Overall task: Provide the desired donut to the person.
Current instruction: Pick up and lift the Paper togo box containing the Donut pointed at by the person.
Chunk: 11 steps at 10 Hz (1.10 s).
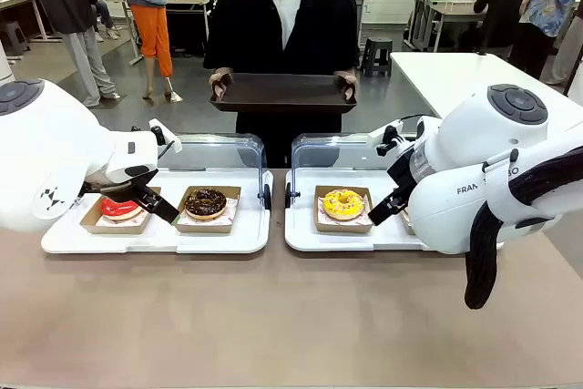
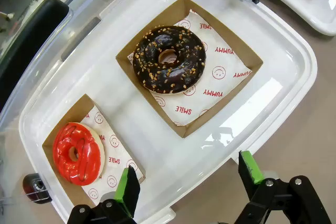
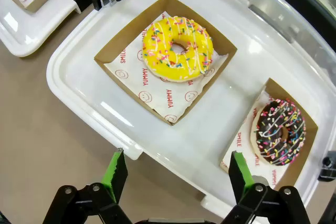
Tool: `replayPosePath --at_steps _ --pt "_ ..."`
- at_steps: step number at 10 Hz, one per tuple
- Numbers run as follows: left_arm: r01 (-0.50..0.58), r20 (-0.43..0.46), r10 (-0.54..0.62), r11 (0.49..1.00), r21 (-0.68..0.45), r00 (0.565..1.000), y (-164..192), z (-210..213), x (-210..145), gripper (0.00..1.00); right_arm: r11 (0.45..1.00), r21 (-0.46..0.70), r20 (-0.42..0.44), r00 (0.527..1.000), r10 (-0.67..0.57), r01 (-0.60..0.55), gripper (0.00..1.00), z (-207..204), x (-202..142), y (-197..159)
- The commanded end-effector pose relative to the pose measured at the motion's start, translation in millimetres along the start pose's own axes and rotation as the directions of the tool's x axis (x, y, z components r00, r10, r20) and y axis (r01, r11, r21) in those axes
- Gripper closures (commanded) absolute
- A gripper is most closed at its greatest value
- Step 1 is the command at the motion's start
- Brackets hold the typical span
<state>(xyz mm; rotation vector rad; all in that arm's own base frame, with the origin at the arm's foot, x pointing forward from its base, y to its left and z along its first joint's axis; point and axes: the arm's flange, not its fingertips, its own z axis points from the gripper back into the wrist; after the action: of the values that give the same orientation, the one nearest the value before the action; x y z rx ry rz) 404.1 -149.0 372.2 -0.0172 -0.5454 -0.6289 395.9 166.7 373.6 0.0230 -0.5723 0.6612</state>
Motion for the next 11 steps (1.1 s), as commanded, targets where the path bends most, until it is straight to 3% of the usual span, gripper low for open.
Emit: replayPosePath --at_steps 1,7,8,11 --pt "0.0 0.0 0.0 1.0 0.0 1.0 0 0 0 0.0 1.0 0.0 0.0 1.0 0.0 0.0 0.0 0 0 0" --pt "0.0 0.0 0.0 1.0 0.0 1.0 0 0 0 0.0 1.0 0.0 0.0 1.0 0.0 0.0 0.0 0 0 0" --pt "0.0 0.0 0.0 1.0 0.0 1.0 0 0 0 0.0 1.0 -0.021 0.022 1.0 -0.01 0.01 0.0 23 1 -3" --pt "0.089 0.015 -0.09 0.995 0.043 0.996 16 95 11 0.0 0.995 -0.1 0.054 0.998 0.017 -0.011 0.0 112 -3 -5"
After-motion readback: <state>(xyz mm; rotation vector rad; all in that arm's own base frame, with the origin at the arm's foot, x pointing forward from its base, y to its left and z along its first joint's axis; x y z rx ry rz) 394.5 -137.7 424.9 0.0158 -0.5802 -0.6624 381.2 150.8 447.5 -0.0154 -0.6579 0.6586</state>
